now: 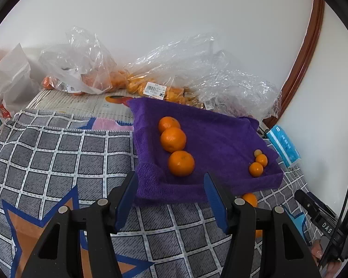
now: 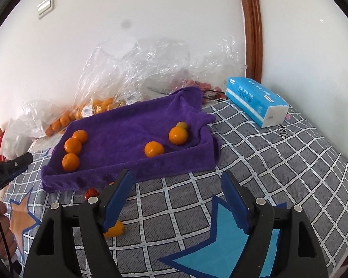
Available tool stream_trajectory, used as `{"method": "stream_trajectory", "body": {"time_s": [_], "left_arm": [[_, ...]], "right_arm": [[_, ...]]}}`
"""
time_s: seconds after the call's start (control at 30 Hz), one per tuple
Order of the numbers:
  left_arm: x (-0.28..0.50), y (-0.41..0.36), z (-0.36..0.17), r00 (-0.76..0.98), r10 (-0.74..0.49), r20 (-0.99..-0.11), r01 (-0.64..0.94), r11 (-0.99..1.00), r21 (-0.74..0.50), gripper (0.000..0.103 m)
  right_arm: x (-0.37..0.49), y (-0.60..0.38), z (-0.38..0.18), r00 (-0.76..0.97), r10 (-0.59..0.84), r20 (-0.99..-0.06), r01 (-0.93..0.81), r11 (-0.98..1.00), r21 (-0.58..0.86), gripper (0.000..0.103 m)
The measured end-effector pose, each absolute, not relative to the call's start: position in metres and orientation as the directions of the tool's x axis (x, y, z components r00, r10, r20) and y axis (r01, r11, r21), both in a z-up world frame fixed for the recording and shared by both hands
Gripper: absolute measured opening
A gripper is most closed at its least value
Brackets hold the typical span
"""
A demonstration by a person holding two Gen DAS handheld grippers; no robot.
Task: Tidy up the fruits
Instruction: 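Move both open tools back down to the fruits on the bed, then close right gripper on oval yellow fruit while left gripper closes on greenish round fruit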
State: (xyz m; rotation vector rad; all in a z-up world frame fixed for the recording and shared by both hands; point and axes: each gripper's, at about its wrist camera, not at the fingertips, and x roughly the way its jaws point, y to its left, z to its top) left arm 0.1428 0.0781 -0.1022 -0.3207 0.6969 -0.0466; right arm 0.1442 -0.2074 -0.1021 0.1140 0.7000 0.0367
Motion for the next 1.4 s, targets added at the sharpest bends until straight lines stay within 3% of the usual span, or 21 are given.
{"method": "stream_trajectory", "body": {"time_s": [0.5,1.07,1.4], "left_arm": [[0.140,0.089,-0.126,0.770,-0.170,-0.615,-0.078,0.931,-0.356,0.056],[0.144,0.103,-0.134,0.767,-0.120,-0.631,-0.144,0.925,-0.351,0.056],[0.144,0.104,-0.135,0.777,-0.104,-0.621,-0.148,0.928,-0.341,0.057]], "right_arm": [[0.142,-0.186,-0.109,0.775,0.066,-0.628,-0.012,0.996,0.090,0.078],[0.148,-0.174,-0.133,0.666,0.248,-0.703,-0.122,0.966,0.226,0.067],[0.140,-0.140,-0.146,0.602,0.325,-0.729,-0.278,0.942,0.190,0.065]]}}
